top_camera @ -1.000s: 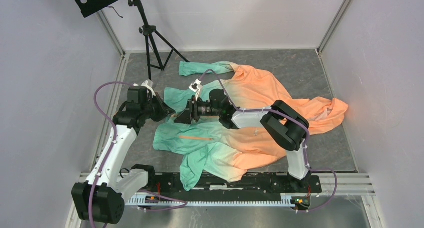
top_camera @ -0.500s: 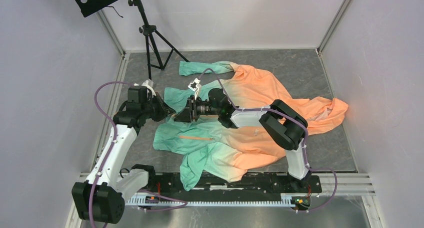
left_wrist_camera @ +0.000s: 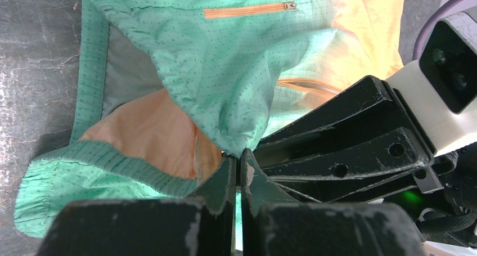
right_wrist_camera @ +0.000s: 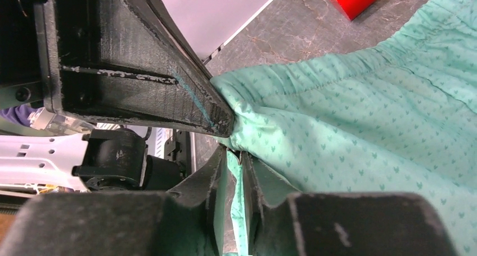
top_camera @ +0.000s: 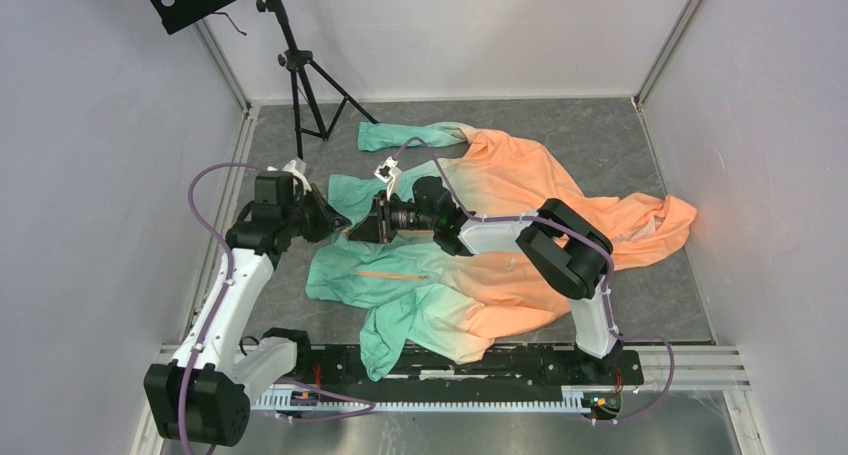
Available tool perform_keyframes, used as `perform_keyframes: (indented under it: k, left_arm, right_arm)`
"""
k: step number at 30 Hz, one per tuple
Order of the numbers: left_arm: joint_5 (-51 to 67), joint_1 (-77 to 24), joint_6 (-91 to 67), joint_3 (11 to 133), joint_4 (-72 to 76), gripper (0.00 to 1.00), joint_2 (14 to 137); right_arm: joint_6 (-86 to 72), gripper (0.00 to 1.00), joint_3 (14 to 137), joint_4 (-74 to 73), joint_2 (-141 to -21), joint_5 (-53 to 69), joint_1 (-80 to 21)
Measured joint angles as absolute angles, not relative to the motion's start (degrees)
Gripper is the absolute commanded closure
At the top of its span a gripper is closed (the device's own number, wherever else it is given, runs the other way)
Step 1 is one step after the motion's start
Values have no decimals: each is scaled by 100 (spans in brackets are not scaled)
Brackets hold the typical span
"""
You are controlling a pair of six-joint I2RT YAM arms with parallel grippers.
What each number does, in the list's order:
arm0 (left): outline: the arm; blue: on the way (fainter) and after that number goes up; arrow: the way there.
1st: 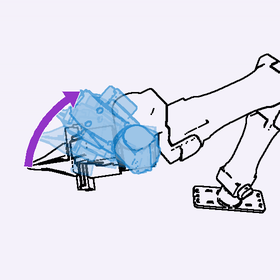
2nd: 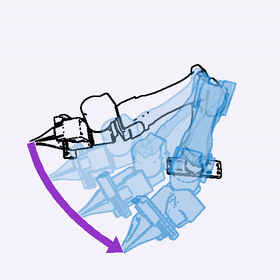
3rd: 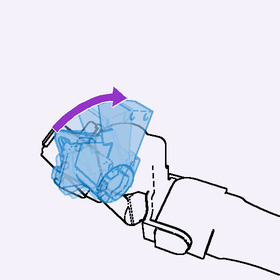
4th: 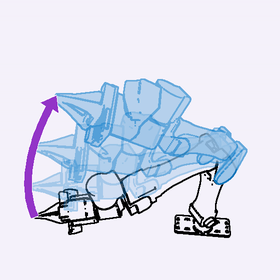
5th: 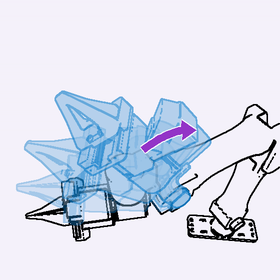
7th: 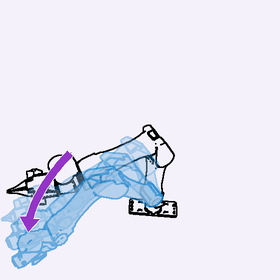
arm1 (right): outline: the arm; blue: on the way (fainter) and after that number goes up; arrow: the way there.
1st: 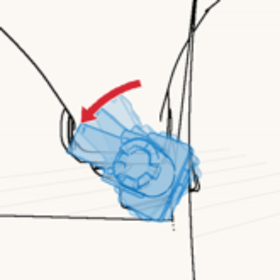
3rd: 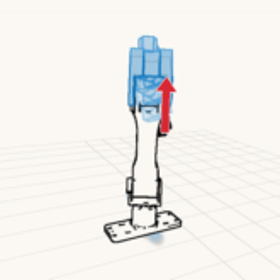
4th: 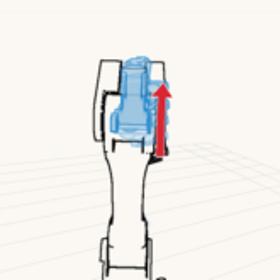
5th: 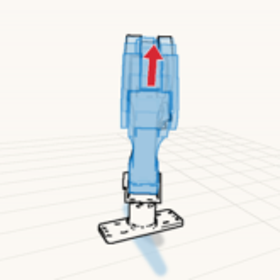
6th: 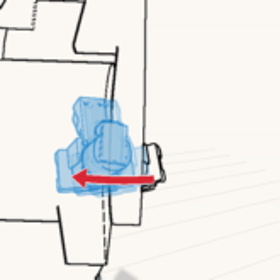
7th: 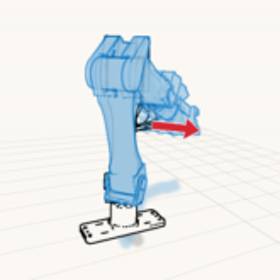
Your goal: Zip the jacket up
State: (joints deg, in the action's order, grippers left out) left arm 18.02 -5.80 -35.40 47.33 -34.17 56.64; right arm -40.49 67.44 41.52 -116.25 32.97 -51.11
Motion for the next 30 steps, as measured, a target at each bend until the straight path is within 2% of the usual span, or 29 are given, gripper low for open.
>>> perform_keyframes:
  k: [1,2,8,19,26,30]
  left_arm:
    - [1804,-580,-3540,4733,-3417,98,5664]
    - [1804,-580,-3540,4733,-3417,98,5664]
    - [1673,-582,-3542,4799,-3461,98,5671]
    - [1153,-587,-3538,5081,-3548,98,5774]
    - [923,-589,-3538,5096,-3704,98,5771]
    - [821,-600,-3535,5100,-3721,98,5774]
  right_arm:
    - [-4034,98,6744,4141,-11625,3264,-5120]
    - [-4014,100,6744,4134,-11625,3225,-5129]
    - [-3817,100,6748,3734,-11428,2692,-5205]
    - [-2902,100,8261,421,-11297,1505,-5358]
    - [-2244,100,7990,-558,-11227,880,-5253]
    - [-875,100,7612,-1107,-10978,709,-5179]
